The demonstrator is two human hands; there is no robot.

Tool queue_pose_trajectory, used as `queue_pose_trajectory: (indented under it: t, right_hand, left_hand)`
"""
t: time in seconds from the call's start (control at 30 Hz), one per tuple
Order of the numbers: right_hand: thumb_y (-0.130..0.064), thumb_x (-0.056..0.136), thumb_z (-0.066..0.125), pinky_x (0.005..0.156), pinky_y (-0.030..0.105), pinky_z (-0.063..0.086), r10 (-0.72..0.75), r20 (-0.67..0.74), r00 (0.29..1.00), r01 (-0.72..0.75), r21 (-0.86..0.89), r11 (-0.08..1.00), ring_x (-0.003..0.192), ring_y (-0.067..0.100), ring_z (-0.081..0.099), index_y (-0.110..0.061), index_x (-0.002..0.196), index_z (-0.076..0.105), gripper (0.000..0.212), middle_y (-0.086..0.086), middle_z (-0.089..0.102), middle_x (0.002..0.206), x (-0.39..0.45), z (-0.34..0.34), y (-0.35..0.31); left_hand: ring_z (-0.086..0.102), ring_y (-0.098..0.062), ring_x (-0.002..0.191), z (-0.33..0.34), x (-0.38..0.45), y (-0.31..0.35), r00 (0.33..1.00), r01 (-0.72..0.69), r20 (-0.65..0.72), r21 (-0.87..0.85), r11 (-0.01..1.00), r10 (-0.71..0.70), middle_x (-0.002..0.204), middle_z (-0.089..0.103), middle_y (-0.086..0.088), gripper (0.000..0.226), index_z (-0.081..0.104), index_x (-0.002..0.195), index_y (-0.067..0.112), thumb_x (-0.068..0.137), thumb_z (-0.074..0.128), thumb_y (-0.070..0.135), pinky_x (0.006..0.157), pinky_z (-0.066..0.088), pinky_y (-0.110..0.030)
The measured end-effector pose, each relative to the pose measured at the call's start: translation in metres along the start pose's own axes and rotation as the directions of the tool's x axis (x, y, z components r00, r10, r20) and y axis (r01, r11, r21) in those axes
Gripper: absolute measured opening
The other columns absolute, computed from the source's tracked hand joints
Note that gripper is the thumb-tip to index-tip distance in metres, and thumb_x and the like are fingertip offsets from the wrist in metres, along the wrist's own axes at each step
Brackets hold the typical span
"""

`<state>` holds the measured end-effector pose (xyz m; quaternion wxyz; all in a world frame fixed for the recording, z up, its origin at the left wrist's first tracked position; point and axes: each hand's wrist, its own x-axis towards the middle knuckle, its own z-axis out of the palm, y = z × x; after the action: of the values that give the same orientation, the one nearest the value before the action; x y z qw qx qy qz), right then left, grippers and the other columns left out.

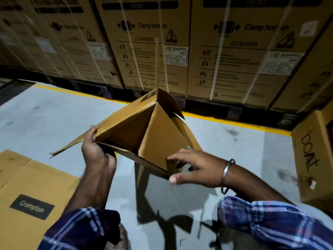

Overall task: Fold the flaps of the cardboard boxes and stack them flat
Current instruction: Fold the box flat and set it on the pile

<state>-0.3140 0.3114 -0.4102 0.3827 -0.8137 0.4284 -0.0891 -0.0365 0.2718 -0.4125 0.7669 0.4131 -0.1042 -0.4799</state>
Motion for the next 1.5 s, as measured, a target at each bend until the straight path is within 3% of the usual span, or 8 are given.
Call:
queue_pose_trajectory:
  t: [0.23,0.43,0.67,0.83,1.07,1.27,1.4,1.5]
  right_hand:
    - [-0.055,0.090,0.069,0.083,0.036,0.056,-0.056,-0.690,0.722,0.136,0.063,0.989,0.109,0.008,0.060,-0.030,0.123,0.064,0.041,-0.010,0.057,0.117,-0.003,-0.025,-0.011]
    - [-0.060,0.074,0.081,0.109,0.044,0.041,0.152,-0.536,0.831,-0.309,-0.217,0.926,0.145,0.030,0.025,-0.050,0.151,0.032,0.092,-0.005,0.003,0.162,0.000,-0.026,-0.016]
    - [-0.006,0.088,0.066,0.096,0.040,0.050,0.303,-0.471,0.829,-0.444,-0.223,0.868,0.117,0.034,0.056,-0.035,0.135,0.050,0.058,0.004,0.048,0.132,0.011,-0.017,0.011]
    - [-0.009,0.088,0.065,0.086,0.040,0.054,0.214,-0.605,0.767,-0.472,-0.306,0.827,0.115,0.029,0.058,-0.038,0.123,0.067,0.045,-0.005,0.064,0.122,0.005,-0.038,0.010]
    - [0.008,0.076,0.058,0.066,0.033,0.036,0.068,-0.616,0.784,-0.341,-0.338,0.877,0.096,0.032,0.052,-0.021,0.097,0.070,0.038,0.003,0.065,0.099,0.027,-0.023,0.006]
    - [0.003,0.072,0.074,0.060,0.030,0.030,-0.137,-0.681,0.719,-0.292,-0.475,0.830,0.087,0.029,0.055,-0.018,0.099,0.070,0.034,0.004,0.065,0.094,0.039,-0.019,-0.016]
    - [-0.002,0.063,0.084,0.060,0.034,0.042,-0.319,-0.629,0.709,-0.147,-0.575,0.805,0.079,0.032,0.059,-0.016,0.095,0.073,0.036,0.007,0.068,0.089,0.044,-0.005,-0.045]
    - [-0.014,0.073,0.079,0.065,0.038,0.036,-0.359,-0.550,0.754,-0.106,-0.641,0.760,0.083,0.029,0.053,-0.021,0.101,0.072,0.030,0.003,0.067,0.092,0.044,0.013,-0.061]
  left_hand:
    - [0.073,-0.015,0.091,0.003,-0.008,-0.024,0.997,0.009,0.067,0.200,0.980,-0.023,0.097,0.075,-0.001,0.016,0.071,0.105,0.012,0.102,0.060,0.023,0.075,0.058,-0.028]
    - [0.072,-0.010,0.080,0.010,-0.027,-0.037,0.983,-0.002,0.169,0.389,0.921,-0.069,0.082,0.074,0.003,0.027,0.076,0.082,0.013,0.102,0.062,0.024,0.071,0.054,-0.026]
    - [0.072,-0.012,0.105,0.014,-0.034,-0.030,0.827,-0.143,0.505,0.612,0.778,-0.246,0.112,0.077,0.001,0.037,0.066,0.120,0.011,0.085,0.079,0.009,0.082,0.056,-0.021]
    - [0.074,-0.013,0.092,-0.004,-0.005,0.022,0.685,-0.347,0.501,0.863,0.369,-0.529,0.103,0.078,0.003,0.036,0.068,0.115,0.017,0.080,0.076,0.011,0.073,0.062,-0.033]
    - [0.066,-0.016,0.081,-0.061,0.024,0.061,0.926,-0.356,0.239,0.807,-0.471,-0.291,0.083,0.069,0.011,0.023,0.068,0.079,0.039,0.068,0.077,0.057,0.074,0.057,-0.041]
    - [0.056,-0.036,0.102,-0.049,-0.016,0.079,0.753,-0.405,0.618,0.705,-0.583,0.224,0.111,0.060,-0.010,0.051,0.059,0.109,0.025,0.073,0.087,0.050,0.074,0.051,-0.046]
    - [0.055,-0.032,0.119,-0.015,-0.040,0.037,0.662,-0.653,0.735,0.472,-0.592,-0.145,0.136,0.057,-0.006,0.090,0.050,0.142,0.028,0.068,0.083,0.066,0.093,0.048,-0.047]
    - [0.065,-0.028,0.096,-0.009,-0.051,0.009,0.594,-0.714,0.782,0.404,-0.572,-0.188,0.116,0.068,0.004,0.060,0.059,0.128,0.034,0.073,0.082,0.036,0.069,0.052,-0.036]
